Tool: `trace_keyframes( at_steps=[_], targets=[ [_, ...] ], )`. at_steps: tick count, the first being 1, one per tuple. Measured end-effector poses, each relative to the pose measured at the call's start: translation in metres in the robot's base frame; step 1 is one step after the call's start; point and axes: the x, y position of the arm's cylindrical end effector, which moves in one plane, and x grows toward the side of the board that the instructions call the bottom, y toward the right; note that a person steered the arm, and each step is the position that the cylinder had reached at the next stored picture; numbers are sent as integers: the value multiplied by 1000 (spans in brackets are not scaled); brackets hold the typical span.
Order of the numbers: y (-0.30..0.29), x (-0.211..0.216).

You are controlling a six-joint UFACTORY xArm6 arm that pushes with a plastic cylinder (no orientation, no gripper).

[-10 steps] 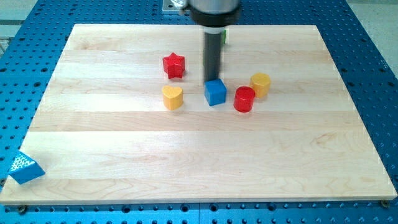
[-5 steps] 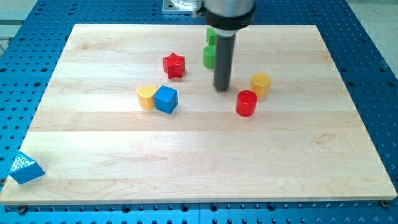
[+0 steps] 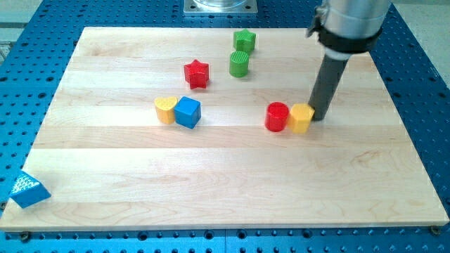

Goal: Push the hexagon towards the bottom center of the board

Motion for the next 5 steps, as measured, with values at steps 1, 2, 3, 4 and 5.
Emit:
trace_keyframes(
  at_steps=[1,2,3,4,5],
  targets=[
    [-70,25],
    [-127,28],
    [-94,16],
    [-69,22],
    [-68,-14]
  ],
)
